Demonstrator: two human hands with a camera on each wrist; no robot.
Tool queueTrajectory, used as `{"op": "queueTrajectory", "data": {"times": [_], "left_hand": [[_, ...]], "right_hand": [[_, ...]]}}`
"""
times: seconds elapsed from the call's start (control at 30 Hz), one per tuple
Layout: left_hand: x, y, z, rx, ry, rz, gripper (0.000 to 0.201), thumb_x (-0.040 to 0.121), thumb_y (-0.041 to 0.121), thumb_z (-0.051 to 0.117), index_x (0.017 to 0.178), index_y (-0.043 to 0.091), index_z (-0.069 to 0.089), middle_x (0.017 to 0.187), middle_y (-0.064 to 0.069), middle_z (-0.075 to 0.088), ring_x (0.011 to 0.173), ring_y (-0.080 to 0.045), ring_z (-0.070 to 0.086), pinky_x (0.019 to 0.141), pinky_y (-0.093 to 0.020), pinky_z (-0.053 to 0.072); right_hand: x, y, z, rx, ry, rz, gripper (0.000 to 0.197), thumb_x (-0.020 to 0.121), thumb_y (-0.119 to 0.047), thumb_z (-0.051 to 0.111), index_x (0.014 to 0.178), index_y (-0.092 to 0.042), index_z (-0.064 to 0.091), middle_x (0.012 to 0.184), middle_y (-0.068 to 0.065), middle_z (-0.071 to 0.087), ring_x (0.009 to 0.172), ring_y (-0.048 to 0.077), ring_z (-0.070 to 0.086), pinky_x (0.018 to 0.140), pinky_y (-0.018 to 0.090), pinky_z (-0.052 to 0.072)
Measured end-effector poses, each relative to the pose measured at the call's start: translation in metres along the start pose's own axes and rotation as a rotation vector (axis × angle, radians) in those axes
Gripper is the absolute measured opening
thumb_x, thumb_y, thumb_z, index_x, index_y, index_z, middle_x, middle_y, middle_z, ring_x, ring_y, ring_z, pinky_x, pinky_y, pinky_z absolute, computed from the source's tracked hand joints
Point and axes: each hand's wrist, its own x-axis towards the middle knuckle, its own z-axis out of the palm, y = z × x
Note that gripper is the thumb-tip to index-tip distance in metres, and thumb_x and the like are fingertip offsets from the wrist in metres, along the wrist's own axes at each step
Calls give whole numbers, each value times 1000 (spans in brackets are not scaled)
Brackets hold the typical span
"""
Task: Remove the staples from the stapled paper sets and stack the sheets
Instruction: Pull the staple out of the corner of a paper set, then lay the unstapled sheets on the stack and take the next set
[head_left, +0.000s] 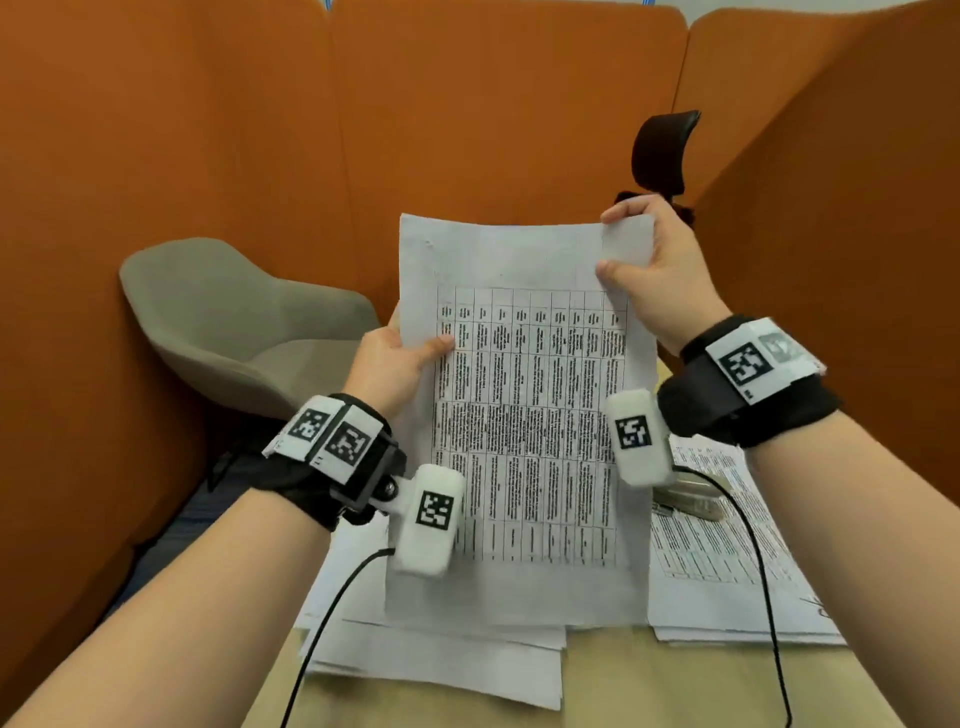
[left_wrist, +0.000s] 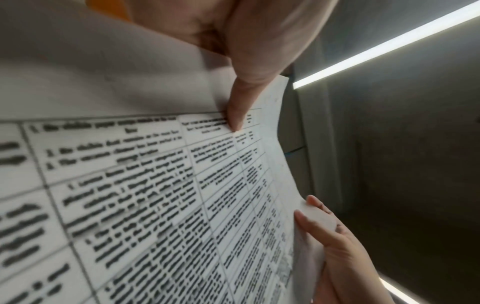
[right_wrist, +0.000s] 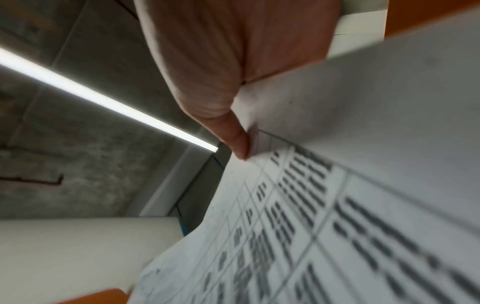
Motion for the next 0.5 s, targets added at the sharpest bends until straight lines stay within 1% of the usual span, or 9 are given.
{"op": "queueTrajectory", "data": {"times": [0.07, 0.17, 0.23, 0.3, 0.33, 0.37, 0.43, 0.47, 0.5], "left_hand": [[-3, -19, 7, 53, -5, -106, 31, 87, 10, 61, 118, 3, 59, 119, -13, 63, 109, -23, 60, 97, -32, 43], [-11, -52, 17, 174, 6, -218, 33, 88, 10, 60, 119, -1, 58, 119, -15, 63, 108, -26, 60, 87, -26, 43], [-15, -72, 21, 275, -1, -274, 33, 88, 15, 62, 117, 0, 61, 116, -17, 64, 105, -30, 61, 93, -33, 47], [-19, -86, 23, 358, 1, -297, 33, 88, 19, 62, 115, 0, 62, 113, -19, 65, 102, -33, 62, 92, -41, 49], [-20, -90, 24, 400, 1, -294, 34, 88, 20, 62, 116, -1, 61, 114, -19, 65, 102, -33, 61, 90, -38, 49], [-22, -93, 25, 437, 4, -290, 35, 89, 20, 60, 118, 0, 60, 114, -18, 64, 103, -32, 61, 88, -34, 48], [-23, -98, 26, 455, 19, -282, 36, 91, 21, 59, 120, 1, 59, 116, -17, 63, 105, -29, 59, 81, -27, 43], [-25, -98, 26, 450, 29, -281, 35, 91, 21, 58, 121, 1, 59, 117, -16, 63, 105, -28, 58, 80, -26, 41], [-26, -99, 26, 450, 36, -272, 35, 91, 21, 58, 120, 2, 59, 117, -15, 63, 105, -27, 58, 79, -25, 40]], "right_hand": [[1, 22, 2, -201, 27, 56, 24, 79, -3, 63, 91, -22, 56, 97, -1, 56, 89, 15, 52, 75, 25, 46], [-9, 67, 3, -344, 6, 236, 15, 76, -7, 69, 81, -20, 63, 85, 1, 61, 80, 16, 54, 74, 27, 45], [-22, 97, 2, -390, -68, 360, 14, 78, -7, 69, 82, -18, 63, 84, 4, 64, 75, 19, 59, 77, 30, 51], [-37, 126, 0, -555, -255, 486, 19, 83, -13, 66, 101, -14, 63, 104, 8, 66, 92, 24, 61, 87, 31, 48], [-46, 140, 0, -684, -399, 568, 29, 84, -20, 65, 111, -12, 61, 116, 8, 62, 104, 27, 59, 91, 31, 44], [-55, 152, 1, -801, -548, 644, 39, 81, -33, 64, 113, -11, 60, 119, 8, 60, 109, 29, 56, 93, 33, 43], [-70, 168, 2, -944, -764, 715, 57, 65, -56, 56, 100, -12, 62, 107, 11, 63, 101, 32, 58, 91, 38, 46], [-75, 173, 2, -964, -779, 721, 57, 65, -56, 56, 98, -10, 62, 103, 12, 63, 97, 32, 58, 89, 37, 47], [-77, 176, 3, -984, -758, 701, 51, 73, -50, 59, 101, -8, 61, 104, 13, 64, 97, 31, 59, 87, 35, 47]]}}
